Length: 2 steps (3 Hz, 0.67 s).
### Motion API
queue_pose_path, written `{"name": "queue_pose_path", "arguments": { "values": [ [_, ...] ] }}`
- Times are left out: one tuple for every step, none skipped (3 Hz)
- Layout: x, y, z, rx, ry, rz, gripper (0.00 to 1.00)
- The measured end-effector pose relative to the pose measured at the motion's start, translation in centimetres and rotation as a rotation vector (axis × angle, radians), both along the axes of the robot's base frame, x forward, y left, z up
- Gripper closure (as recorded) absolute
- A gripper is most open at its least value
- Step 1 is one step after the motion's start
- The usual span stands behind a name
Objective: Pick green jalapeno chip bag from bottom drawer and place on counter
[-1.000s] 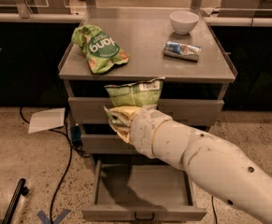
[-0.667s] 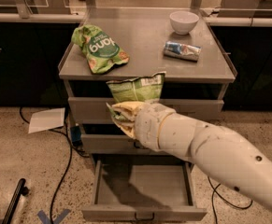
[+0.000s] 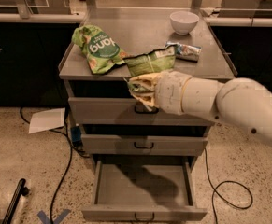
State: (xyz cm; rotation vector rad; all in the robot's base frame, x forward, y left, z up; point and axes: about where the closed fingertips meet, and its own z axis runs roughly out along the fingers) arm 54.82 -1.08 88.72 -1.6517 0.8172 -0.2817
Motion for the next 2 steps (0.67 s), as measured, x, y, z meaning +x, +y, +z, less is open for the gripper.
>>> {"name": "queue_pose_path", "arguments": {
  "values": [
    [3.8, -0.8, 2.0, -0.008, -0.012, 0.048, 1.0],
    [7.3, -1.0, 3.4, -0.011, -0.01, 0.084, 1.0]
  ]
}}
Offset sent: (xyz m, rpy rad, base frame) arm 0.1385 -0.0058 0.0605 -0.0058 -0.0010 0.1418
